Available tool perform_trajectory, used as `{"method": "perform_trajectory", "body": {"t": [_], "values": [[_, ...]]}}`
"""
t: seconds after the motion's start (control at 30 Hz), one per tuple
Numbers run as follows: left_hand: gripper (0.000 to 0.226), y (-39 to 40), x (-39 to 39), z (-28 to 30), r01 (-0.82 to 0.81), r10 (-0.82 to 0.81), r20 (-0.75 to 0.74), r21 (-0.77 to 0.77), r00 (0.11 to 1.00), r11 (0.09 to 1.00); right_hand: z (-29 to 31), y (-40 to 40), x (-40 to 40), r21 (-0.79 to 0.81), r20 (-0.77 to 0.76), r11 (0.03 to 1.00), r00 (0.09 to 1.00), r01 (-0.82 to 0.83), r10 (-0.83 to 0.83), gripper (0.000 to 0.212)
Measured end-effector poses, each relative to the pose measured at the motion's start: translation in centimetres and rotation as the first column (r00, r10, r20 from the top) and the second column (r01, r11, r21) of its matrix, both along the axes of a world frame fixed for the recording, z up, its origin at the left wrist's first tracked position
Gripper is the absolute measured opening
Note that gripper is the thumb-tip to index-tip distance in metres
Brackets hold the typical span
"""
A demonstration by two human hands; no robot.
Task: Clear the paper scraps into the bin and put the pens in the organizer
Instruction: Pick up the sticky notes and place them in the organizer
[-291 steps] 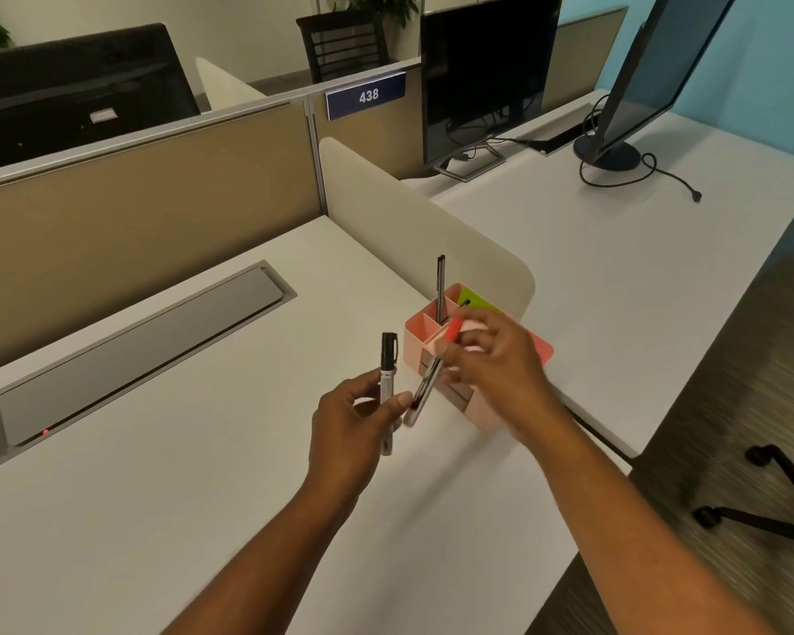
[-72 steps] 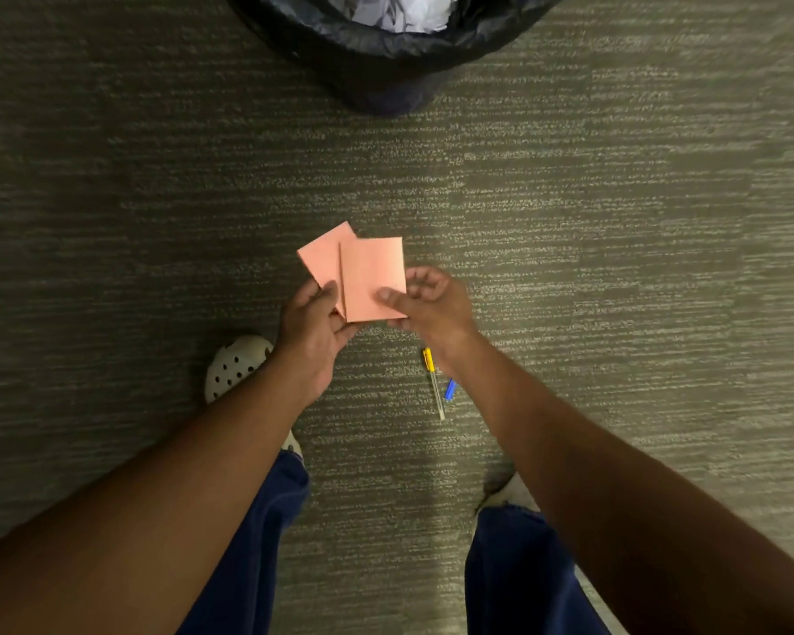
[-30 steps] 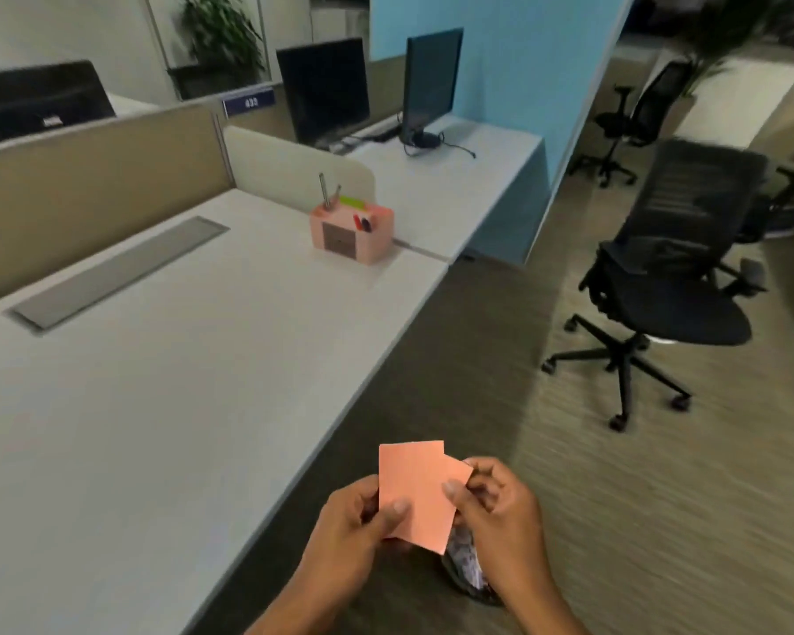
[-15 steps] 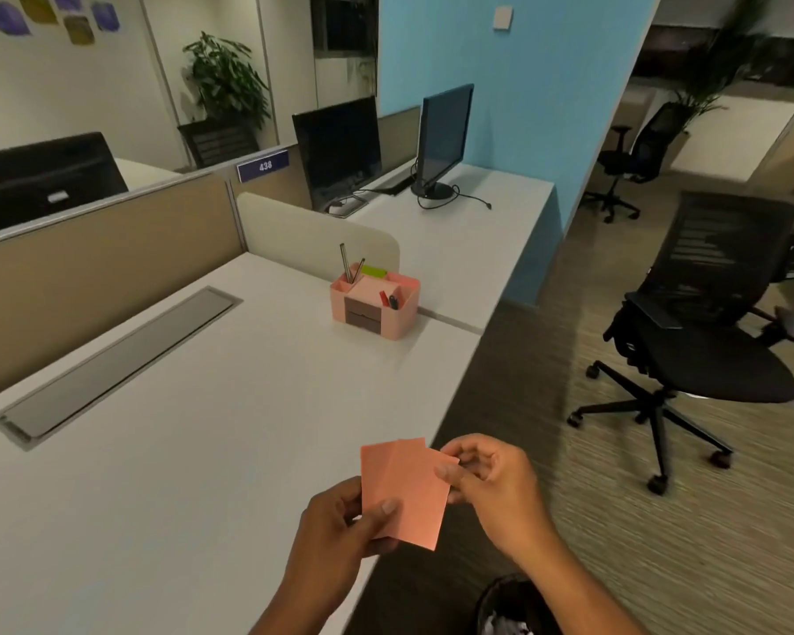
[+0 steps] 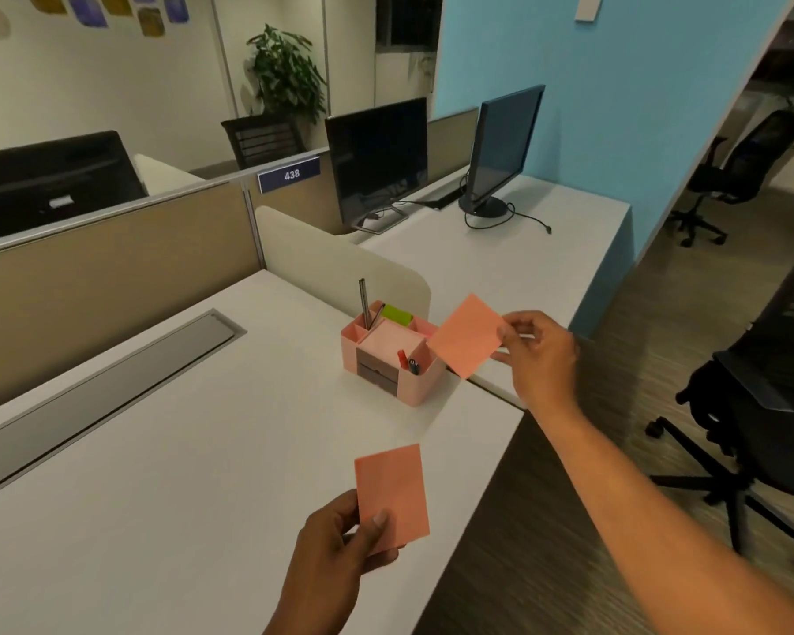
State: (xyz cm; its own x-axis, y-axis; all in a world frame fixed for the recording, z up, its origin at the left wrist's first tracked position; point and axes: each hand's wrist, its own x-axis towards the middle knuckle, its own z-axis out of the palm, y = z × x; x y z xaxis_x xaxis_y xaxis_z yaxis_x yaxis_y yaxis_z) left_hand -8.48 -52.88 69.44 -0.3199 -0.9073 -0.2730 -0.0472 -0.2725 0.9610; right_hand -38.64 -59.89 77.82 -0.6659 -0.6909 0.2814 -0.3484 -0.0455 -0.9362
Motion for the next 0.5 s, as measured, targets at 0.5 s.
{"method": "perform_trajectory", "body": {"t": [0.5], "values": [[0.031,-8.5,-5.6,1.1,-0.025,0.024,0.012,0.032,1.0,0.999,-7.5,-16.0,-4.1,0.192,-0.388,0.981,0.915,-0.038,0.112,0.011]]}}
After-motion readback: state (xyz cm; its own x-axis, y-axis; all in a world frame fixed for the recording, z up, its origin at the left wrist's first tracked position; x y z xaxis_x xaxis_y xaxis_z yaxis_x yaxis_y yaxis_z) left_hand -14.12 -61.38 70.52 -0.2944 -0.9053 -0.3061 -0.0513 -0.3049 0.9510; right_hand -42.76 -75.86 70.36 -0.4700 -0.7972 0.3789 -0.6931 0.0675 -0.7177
